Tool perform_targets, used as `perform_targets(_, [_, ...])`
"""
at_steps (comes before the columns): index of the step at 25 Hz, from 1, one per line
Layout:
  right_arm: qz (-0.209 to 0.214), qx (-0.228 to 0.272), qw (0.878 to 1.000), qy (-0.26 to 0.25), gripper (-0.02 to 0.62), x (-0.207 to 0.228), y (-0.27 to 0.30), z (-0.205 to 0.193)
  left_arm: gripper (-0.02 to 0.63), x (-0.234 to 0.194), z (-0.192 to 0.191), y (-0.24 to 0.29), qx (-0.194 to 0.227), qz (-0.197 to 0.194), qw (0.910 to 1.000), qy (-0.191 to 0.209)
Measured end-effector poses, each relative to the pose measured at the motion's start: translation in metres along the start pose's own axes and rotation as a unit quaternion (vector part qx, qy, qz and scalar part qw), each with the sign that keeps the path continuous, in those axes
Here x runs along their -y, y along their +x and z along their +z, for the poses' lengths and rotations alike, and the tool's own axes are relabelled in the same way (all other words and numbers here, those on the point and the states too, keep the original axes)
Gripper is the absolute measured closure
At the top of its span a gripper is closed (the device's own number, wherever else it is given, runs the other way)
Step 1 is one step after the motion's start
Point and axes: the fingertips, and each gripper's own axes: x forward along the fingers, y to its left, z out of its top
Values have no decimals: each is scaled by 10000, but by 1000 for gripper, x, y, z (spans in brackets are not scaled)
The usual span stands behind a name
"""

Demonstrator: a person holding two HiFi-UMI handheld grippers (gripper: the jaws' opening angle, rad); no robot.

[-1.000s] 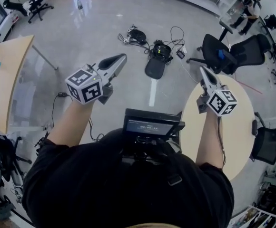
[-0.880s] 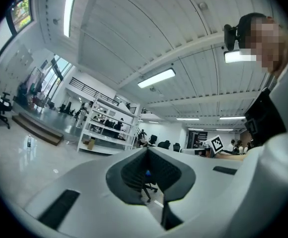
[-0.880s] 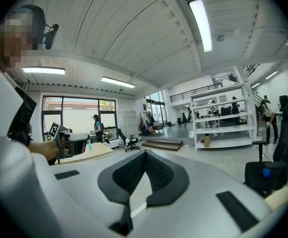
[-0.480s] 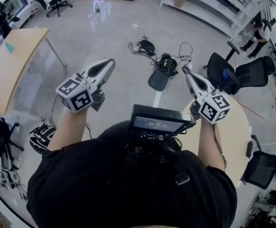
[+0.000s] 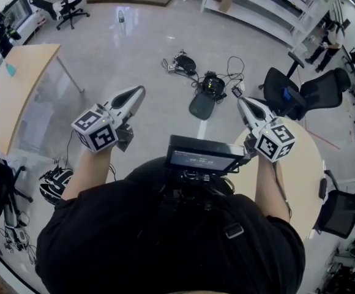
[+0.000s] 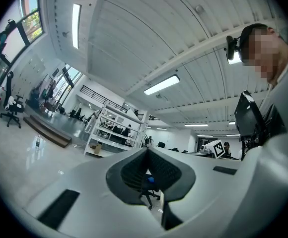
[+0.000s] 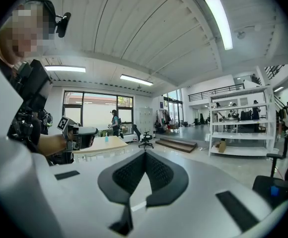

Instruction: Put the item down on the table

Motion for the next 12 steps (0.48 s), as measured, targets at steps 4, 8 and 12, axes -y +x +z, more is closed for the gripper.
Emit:
perform_targets(4, [-82, -18, 10000, -15, 590, 0, -3, 0, 604, 1, 0, 4, -35, -121, 9999, -9])
perform_targets(8, [-178, -5, 9998, -33, 591, 4, -7, 3, 604, 0, -1, 7, -81, -202, 9998, 4])
perform_targets(12, [-252, 1, 9997, -46, 591, 6, -13, 3, 604, 1, -2, 7, -109, -246, 9996, 32])
